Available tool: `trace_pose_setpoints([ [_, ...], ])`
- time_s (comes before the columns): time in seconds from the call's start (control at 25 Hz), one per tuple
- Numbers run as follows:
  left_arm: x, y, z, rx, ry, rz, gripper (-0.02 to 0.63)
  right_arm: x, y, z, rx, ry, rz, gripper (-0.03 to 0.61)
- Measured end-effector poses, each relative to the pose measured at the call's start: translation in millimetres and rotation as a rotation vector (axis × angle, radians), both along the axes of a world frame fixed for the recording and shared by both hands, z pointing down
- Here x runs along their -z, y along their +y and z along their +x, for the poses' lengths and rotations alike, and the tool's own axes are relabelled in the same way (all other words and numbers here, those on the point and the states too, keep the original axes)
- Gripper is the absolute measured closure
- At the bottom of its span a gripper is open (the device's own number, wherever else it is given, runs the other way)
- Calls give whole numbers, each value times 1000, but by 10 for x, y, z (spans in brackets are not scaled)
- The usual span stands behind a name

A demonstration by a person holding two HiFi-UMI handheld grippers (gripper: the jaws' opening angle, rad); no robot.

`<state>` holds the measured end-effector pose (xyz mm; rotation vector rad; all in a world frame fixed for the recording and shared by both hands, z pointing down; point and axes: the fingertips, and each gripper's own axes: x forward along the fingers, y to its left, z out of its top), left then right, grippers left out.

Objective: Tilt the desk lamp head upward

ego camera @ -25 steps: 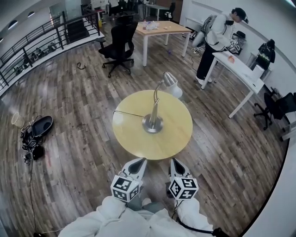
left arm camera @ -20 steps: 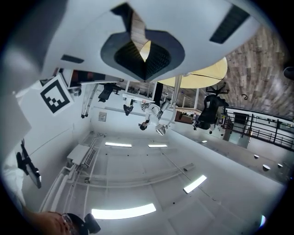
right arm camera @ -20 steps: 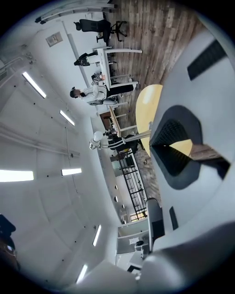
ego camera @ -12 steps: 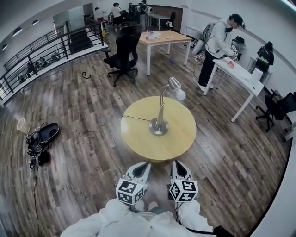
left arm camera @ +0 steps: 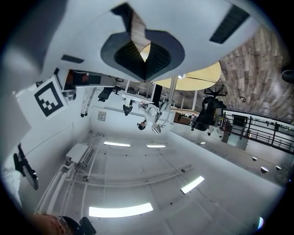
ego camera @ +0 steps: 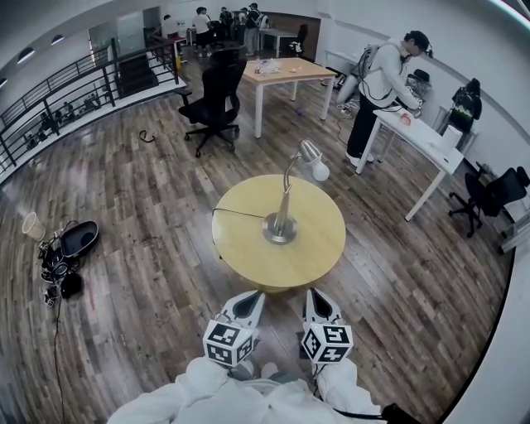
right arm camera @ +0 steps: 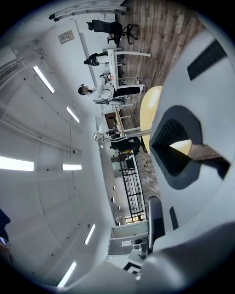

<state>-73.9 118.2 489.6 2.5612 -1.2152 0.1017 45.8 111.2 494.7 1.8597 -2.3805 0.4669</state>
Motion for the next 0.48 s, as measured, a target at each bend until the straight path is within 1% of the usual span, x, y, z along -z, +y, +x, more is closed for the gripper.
trace_pose_setpoints([
  [0.24, -26, -60, -82, 11, -6, -9, 612, 59, -43, -104, 20, 13, 17, 566],
  [0.48, -33, -50, -45, 16, -14, -8, 612, 43, -30, -74, 28, 12, 11, 566],
])
